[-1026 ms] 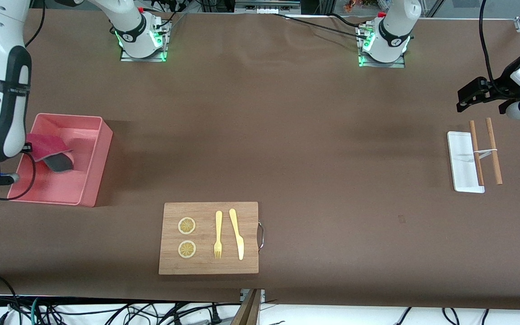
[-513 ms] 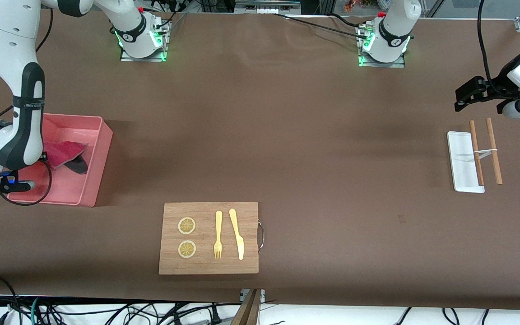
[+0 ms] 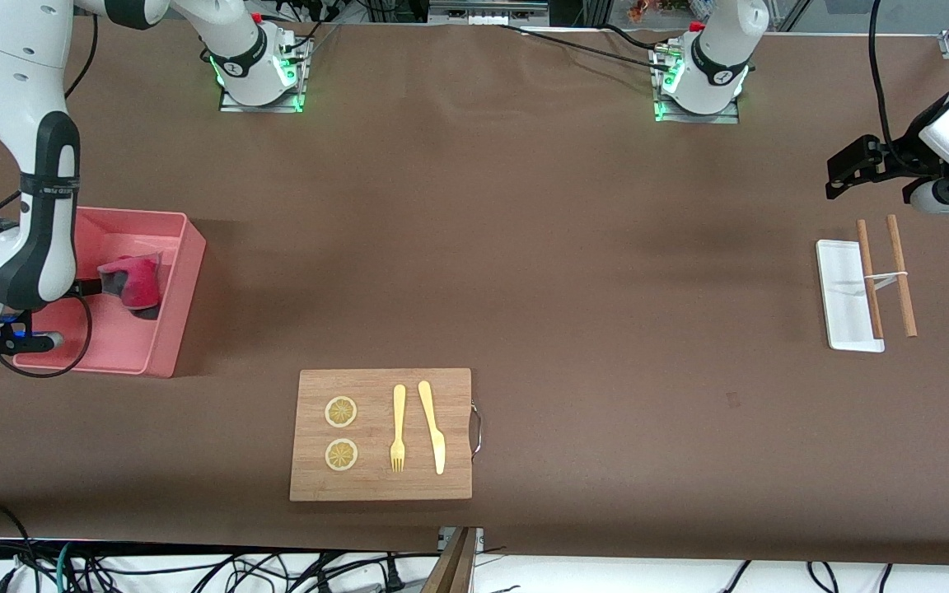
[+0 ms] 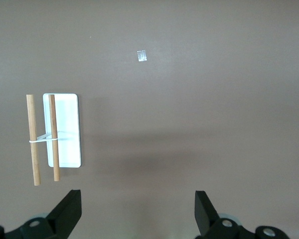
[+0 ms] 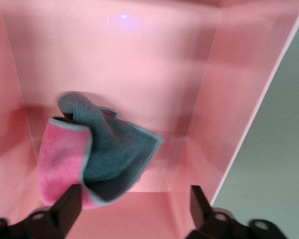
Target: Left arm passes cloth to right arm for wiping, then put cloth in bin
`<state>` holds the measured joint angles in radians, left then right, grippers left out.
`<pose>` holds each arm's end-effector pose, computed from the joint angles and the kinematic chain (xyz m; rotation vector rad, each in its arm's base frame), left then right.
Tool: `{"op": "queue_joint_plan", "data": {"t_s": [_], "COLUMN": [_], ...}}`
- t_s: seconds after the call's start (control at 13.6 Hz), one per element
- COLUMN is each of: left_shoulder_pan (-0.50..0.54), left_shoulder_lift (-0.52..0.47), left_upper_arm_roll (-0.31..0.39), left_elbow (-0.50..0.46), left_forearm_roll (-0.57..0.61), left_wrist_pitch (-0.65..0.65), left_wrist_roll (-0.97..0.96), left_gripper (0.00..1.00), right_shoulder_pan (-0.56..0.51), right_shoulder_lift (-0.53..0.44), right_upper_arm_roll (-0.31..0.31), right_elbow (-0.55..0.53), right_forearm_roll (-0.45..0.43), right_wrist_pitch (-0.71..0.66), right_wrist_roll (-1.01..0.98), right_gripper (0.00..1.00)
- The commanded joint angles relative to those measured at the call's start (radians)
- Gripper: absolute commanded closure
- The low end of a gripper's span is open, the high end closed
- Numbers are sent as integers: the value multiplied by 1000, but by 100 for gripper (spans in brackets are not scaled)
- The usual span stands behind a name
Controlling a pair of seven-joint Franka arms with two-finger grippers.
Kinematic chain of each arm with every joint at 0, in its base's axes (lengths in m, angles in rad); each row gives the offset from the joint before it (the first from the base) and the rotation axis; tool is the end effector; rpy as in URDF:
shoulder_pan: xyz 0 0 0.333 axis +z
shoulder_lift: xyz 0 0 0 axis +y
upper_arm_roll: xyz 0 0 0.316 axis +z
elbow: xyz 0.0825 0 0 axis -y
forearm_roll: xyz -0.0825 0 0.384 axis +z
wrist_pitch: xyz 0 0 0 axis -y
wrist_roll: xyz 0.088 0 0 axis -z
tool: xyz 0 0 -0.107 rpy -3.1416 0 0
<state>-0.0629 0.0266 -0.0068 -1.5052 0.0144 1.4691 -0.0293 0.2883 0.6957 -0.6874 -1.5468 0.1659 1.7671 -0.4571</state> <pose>0.5513 -0.0368 0.6318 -3.1222 0.0615 0.0967 0.6323 -0.1805 0.2914 2.9574 0.0714 -0.6045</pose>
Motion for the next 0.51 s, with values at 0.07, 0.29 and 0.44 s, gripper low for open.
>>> {"op": "queue_joint_plan", "data": {"t_s": [0.07,0.29,0.44], "left_shoulder_pan": [-3,-3,-3], "left_shoulder_lift": [7,7,7], "left_upper_arm_roll": [1,4,2], "left_elbow": [45,45,45], "left_forearm_roll": [12,12,10], "left_wrist_pitch": [-29,-30,-29], "left_wrist_roll": [20,22,22], "left_gripper": [0,0,0], "right_shoulder_pan": [-9,-6,5], "right_shoulder_lift": [-22,-25,-76], "right_upper_arm_roll": [9,9,18], "right_elbow": [37,91,93], "right_forearm_roll": [18,26,17], "right_wrist_pitch": [-18,-78,-98], "right_wrist_roll": [-15,-15,-2], "right_gripper": [0,0,0]}}
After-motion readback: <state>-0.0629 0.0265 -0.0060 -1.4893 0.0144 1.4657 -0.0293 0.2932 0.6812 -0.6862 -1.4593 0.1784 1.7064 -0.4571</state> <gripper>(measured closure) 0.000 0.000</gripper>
